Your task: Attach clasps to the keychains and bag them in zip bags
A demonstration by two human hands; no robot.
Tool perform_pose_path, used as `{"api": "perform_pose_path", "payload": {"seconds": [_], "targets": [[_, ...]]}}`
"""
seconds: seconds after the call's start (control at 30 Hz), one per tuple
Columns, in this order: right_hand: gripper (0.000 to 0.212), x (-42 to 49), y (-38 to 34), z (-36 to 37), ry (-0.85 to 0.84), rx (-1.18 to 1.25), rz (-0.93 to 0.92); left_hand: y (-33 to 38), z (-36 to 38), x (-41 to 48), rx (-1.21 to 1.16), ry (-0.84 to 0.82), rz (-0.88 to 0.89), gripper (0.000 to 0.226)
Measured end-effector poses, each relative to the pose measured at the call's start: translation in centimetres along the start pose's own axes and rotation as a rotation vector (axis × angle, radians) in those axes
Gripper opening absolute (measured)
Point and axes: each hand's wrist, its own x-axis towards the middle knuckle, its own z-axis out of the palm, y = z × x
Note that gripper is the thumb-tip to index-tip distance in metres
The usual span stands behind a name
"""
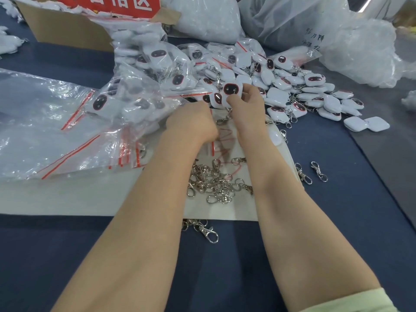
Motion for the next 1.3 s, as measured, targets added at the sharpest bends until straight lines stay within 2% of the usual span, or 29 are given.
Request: {"api": "perform_pose_path", "payload": {"seconds": [0.1,0.2,0.37,0.43,0.5,0.6,0.73,0.87,0.93,1.0,1.1,1.2,1.3], "targets": [[0.022,0.2,-0.1,-0.1,0.038,0.012,-0.018,-0.2,0.0,0.3,-0.056,0.033,0.031,0.002],[0.019,0.2,-0.2,0.0,0.089,0.028,0.003,-0.4,0.1,0.5,-0.095,0.045,0.026,0.005],[0.016,0.7,-1.0,-1.0,0.312,0.218,0.021,-0.2,0.1,-0.1,-0.138,0.041,0.023,0.038],[0.016,0.9,-1.2,-1.7,0.370,0.313,0.039,-0.1,0.1,-0.2,-0.120,0.034,0.009,0.037],[0.015,0.8,-1.3,-1.9,0.381,0.384,0.060,-0.1,0.2,-0.1,-0.096,0.038,0.003,0.025],[0.014,0.7,-1.2,-1.6,0.360,0.338,0.060,0.0,0.3,-0.1,-0.079,0.060,0.009,0.011],[0.017,0.7,-1.0,-1.0,0.334,0.275,0.064,-0.3,0.5,0.2,-0.108,0.104,-0.010,0.023],[0.016,0.8,-0.8,-1.2,0.329,0.274,0.072,-0.4,0.2,0.4,-0.267,0.245,0.007,0.011],[0.015,0.9,-0.8,-1.4,0.339,0.302,0.071,0.2,-0.1,0.2,-0.412,0.249,0.068,0.004],[0.013,0.9,-0.9,-1.5,0.351,0.342,0.070,0.9,0.0,-0.1,-0.523,0.163,0.160,0.008],[0.013,1.0,-1.1,-1.7,0.356,0.421,0.083,1.2,0.4,-0.1,-0.432,0.173,0.214,0.015],[0.013,1.0,-1.1,-1.6,0.351,0.409,0.092,0.4,0.6,0.2,-0.214,0.264,0.124,0.035],[0.014,1.0,-0.9,-1.4,0.345,0.357,0.088,-0.1,0.7,0.1,-0.058,0.128,0.017,0.065]]}}
